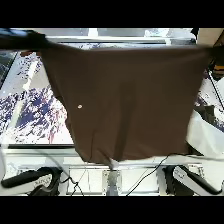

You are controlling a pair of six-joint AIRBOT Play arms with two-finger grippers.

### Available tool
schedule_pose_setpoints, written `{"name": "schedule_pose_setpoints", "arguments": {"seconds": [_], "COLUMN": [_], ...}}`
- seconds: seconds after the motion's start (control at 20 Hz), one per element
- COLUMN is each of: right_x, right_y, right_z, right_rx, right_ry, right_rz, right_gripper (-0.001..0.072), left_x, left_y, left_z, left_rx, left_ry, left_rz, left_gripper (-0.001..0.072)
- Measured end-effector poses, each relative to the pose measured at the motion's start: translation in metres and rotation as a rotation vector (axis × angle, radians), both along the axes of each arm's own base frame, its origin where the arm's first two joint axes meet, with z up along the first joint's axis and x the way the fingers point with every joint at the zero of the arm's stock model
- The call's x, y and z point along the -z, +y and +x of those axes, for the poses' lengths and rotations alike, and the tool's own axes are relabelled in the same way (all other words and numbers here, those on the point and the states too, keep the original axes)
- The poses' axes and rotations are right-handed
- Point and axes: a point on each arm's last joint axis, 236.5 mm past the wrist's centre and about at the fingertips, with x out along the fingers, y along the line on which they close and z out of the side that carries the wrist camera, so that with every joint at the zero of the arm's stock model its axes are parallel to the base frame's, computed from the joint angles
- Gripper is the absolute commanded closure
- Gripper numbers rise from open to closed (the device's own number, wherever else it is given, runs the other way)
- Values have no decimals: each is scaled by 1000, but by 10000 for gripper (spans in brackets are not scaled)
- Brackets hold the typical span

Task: Fold the shirts.

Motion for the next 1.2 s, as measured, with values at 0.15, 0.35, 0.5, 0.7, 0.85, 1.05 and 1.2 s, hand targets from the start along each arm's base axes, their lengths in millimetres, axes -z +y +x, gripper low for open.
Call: {"name": "schedule_pose_setpoints", "arguments": {"seconds": [0.15, 0.35, 0.5, 0.7, 0.85, 1.05, 1.2], "right_x": [107, 174, 167, 140, 137, 162, 199], "right_y": [25, 15, -18, -70, -99, -116, -101], "right_z": [61, 130, 148, 119, 56, -45, -95], "right_rx": [-5, 158, 270, 301, 244, 226, 239], "right_ry": [151, 90, 12, 35, 183, 382, 471], "right_rz": [-20, -85, -108, -139, -196, -179, -60], "right_gripper": [645, 145, 331, 476, 532, 505, 225], "left_x": [75, 107, 78, 35, 41, 85, 159], "left_y": [-7, -15, 3, 69, 124, 155, 148], "left_z": [77, 138, 150, 102, 22, -112, -207], "left_rx": [-28, -38, -70, -171, -257, -331, -358], "left_ry": [2, -89, -167, -86, 145, 431, 636], "left_rz": [-15, -77, -98, -21, 49, 26, -16], "left_gripper": [340, 43, 58, 57, 57, 57, 57]}}
